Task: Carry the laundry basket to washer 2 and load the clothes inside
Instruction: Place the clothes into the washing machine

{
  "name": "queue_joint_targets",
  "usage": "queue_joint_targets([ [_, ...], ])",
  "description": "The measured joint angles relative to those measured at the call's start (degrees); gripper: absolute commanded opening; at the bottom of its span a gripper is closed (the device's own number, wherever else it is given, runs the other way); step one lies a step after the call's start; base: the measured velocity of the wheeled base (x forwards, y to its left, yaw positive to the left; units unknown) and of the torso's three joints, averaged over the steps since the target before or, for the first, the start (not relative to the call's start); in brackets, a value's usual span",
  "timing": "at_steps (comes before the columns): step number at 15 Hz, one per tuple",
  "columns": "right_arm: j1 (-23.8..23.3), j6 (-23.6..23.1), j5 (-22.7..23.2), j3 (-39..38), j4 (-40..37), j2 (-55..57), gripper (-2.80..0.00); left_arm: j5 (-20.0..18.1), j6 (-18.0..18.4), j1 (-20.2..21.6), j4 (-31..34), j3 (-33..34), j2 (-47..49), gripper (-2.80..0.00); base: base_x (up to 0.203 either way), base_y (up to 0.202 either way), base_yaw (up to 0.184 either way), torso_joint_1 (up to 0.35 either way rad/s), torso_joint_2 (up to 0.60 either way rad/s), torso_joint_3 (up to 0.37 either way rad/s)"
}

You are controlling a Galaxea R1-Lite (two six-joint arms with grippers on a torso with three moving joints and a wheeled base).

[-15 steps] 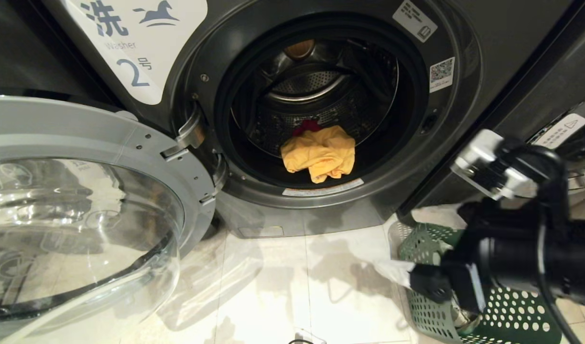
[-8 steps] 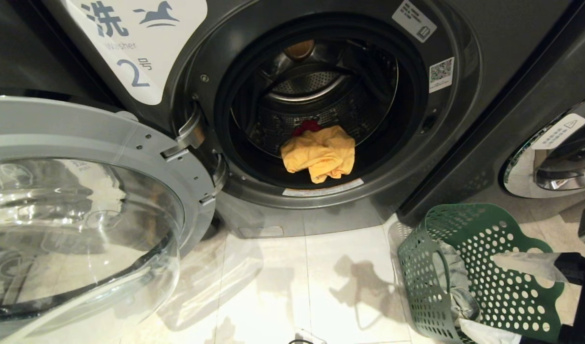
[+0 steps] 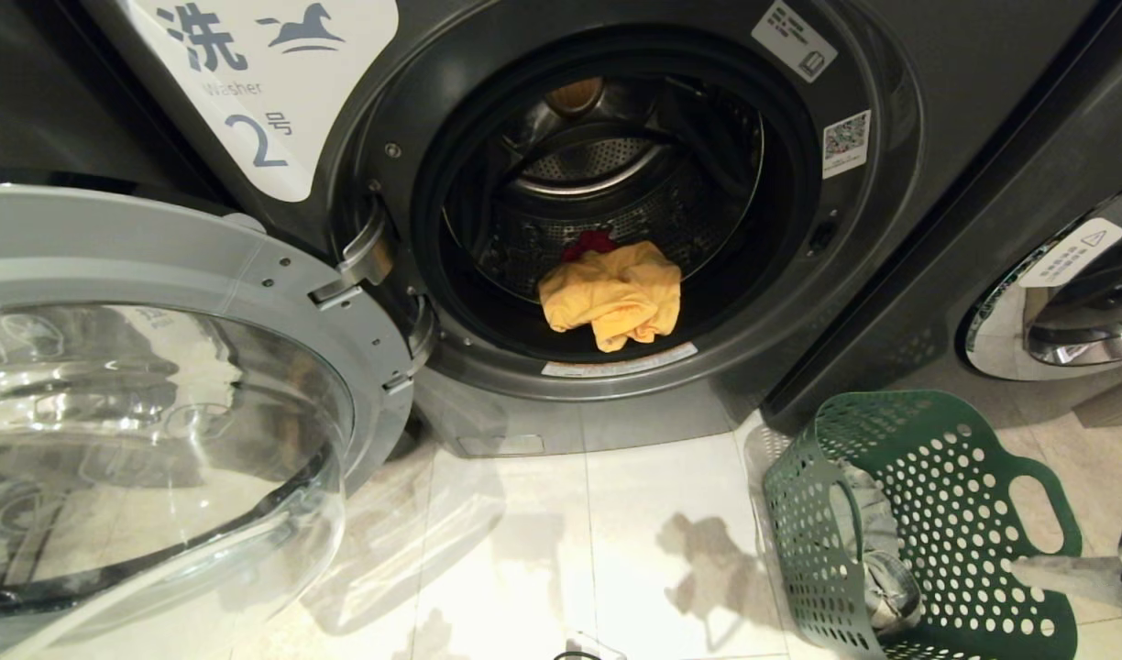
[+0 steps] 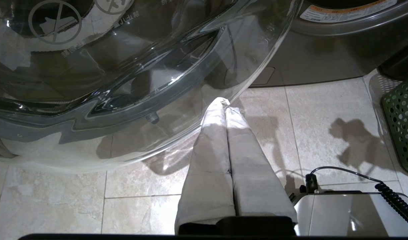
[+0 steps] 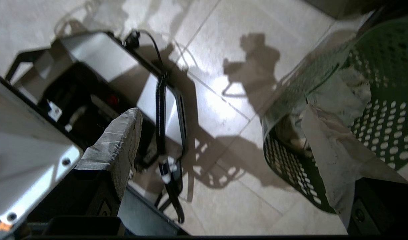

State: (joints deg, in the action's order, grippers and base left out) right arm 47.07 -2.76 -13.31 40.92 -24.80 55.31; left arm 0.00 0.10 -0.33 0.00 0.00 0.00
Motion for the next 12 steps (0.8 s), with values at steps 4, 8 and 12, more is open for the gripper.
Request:
queue_joint_targets([
  [4,-6.3,0.6,0.1,-1.8,-4.2,0.5,0.0,0.0,0.0,0.0,0.0,0.0,0.0,-2.8,0.0,0.0,0.0,0.0,0.0,0.0],
  [8,-9.6,6.7,-0.6,-0.8,-3.5,7.2,0.0,0.0,0.0,0.0,0.0,0.0,0.0,-2.8,0.0,0.0,0.0,0.0,0.0,0.0],
  [12,-22.6,12.3,-0.7,3.6,-2.6,15.4,0.0,0.0,0.0,0.0,0.0,0.0,0.0,-2.8,0.0,0.0,0.0,0.0,0.0,0.0],
])
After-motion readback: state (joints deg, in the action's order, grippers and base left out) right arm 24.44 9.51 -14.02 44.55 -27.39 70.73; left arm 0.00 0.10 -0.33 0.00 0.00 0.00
